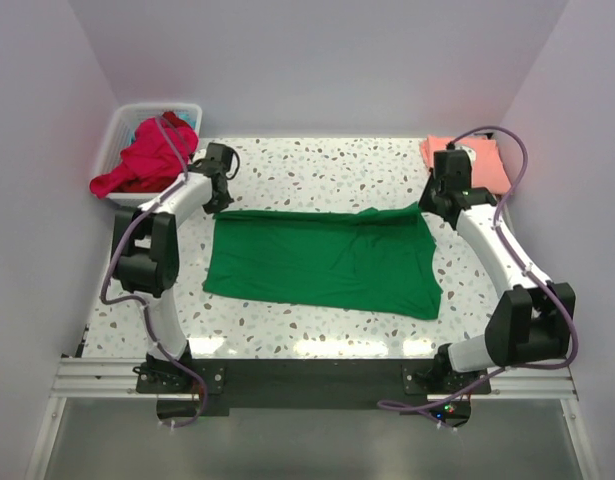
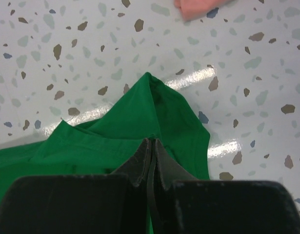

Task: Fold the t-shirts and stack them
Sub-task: Fold the tshirt

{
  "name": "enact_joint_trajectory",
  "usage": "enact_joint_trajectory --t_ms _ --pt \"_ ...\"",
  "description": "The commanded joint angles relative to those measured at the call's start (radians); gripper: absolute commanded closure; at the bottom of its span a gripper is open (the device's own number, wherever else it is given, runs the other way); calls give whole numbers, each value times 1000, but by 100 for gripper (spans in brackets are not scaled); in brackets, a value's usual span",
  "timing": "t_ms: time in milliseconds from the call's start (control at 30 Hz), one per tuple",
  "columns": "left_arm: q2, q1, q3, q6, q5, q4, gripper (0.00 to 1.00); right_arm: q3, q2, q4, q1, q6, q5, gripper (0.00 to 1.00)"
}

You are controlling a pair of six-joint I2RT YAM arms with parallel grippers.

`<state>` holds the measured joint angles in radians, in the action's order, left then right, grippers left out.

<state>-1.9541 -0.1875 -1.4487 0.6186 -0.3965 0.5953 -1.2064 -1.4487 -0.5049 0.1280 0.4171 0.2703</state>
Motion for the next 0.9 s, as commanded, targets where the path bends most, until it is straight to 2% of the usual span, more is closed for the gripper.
enact_joint_trajectory --t_ms 0,467,867 --pt "96 13 42 15 -15 -22 100 56 100 -26 -4 32 13 100" --pt "202 10 188 15 27 -34 100 186 237 -93 -2 54 9 100" --pt "258 8 274 38 41 -29 100 252 281 -136 -2 57 30 100"
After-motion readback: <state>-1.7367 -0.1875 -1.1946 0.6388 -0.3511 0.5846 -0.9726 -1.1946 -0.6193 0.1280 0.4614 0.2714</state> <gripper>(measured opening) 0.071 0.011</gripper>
